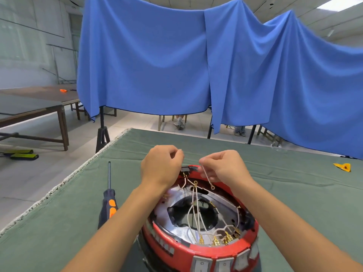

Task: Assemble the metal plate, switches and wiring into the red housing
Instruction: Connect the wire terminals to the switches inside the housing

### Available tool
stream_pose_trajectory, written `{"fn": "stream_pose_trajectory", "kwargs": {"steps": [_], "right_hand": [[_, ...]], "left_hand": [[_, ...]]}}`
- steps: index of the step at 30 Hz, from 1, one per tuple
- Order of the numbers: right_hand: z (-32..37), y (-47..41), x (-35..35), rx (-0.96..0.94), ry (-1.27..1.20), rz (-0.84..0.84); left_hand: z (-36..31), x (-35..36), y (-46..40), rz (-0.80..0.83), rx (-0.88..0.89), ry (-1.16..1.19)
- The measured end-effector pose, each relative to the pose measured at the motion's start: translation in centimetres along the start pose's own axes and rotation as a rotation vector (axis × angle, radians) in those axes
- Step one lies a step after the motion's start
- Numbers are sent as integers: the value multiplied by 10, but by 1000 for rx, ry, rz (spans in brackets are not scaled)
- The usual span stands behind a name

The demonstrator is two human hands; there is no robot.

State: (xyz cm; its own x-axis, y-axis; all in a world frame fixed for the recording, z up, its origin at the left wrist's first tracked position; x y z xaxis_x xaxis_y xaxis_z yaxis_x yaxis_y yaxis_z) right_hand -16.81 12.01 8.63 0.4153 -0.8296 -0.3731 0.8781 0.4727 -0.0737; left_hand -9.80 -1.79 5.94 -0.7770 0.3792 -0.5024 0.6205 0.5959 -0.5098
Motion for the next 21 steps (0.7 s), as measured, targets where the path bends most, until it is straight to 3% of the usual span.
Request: {"fn": "stream_pose_trajectory", "kwargs": {"steps": [3,7,13,21], "right_hand": [[-4,-2,5,-112,520,-2],[-11,-3,20,-156,759,8],[-16,-2,34,-242,893,-46],[-22,-3,34,-290,825,-21]], "left_hand": [[5,6,-2,90,-30,-89],[10,8,-4,244,-102,-124],[8,10,-2,394,-98,-154],[11,10,-6,415,-92,-145]]}}
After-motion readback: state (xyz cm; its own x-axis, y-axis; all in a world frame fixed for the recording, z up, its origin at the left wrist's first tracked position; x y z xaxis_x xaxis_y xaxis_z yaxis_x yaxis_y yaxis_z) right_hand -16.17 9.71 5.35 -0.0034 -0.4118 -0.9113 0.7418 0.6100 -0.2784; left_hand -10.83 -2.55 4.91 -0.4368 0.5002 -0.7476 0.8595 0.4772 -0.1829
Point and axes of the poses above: each hand's wrist, its own y-axis away from the middle knuckle, its own x-axis out of the palm, z = x × y, the point moved 1 cm from there along -y, towards the middle knuckle, and after that the axes turned 1 degree about -y, right-handed, at the moved point
